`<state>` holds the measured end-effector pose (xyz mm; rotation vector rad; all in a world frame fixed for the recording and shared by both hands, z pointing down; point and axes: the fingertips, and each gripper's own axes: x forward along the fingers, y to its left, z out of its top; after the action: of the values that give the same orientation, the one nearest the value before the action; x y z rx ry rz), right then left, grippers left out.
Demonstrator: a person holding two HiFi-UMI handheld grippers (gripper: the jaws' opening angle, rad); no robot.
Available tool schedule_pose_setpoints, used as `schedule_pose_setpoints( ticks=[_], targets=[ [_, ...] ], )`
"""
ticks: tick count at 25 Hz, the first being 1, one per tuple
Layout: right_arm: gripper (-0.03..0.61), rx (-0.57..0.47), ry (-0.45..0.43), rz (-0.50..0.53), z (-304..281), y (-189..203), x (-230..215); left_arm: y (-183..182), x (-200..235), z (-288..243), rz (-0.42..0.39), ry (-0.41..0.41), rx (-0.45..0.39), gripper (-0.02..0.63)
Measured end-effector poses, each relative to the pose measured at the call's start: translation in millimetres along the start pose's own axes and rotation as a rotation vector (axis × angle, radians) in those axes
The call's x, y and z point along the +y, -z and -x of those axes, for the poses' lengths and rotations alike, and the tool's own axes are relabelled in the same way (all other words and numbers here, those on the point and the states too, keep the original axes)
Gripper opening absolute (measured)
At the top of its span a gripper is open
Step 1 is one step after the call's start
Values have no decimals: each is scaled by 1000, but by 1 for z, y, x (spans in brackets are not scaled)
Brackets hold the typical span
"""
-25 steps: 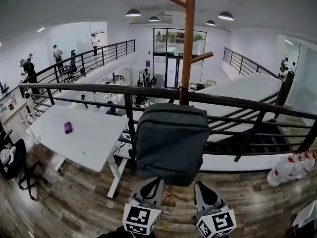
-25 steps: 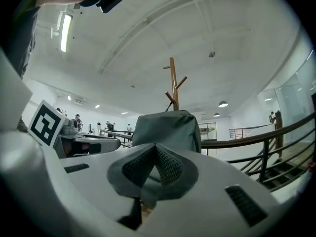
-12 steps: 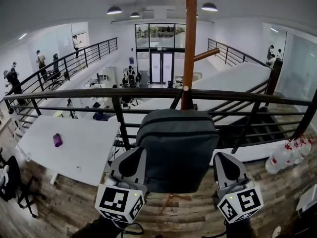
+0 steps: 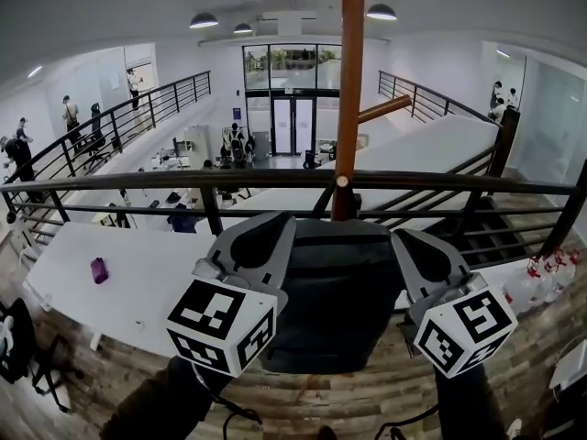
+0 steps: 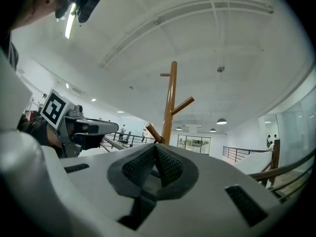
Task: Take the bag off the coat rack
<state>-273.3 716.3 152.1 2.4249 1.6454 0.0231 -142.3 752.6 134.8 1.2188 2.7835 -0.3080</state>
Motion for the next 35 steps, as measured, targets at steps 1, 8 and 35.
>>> schedule_pose_setpoints(
  ticks=[1,8,35],
  targets=[
    [8,15,-13,10,-8,-2,-1,-2,1,-10,3,13,13,9],
    [9,80,-70,48,-55,-4,-5,4,4,-58,-51,72,79,9],
    [114,302,-130,57,-142,50,-15,70,17,-129,-108,156,327,98]
  ],
)
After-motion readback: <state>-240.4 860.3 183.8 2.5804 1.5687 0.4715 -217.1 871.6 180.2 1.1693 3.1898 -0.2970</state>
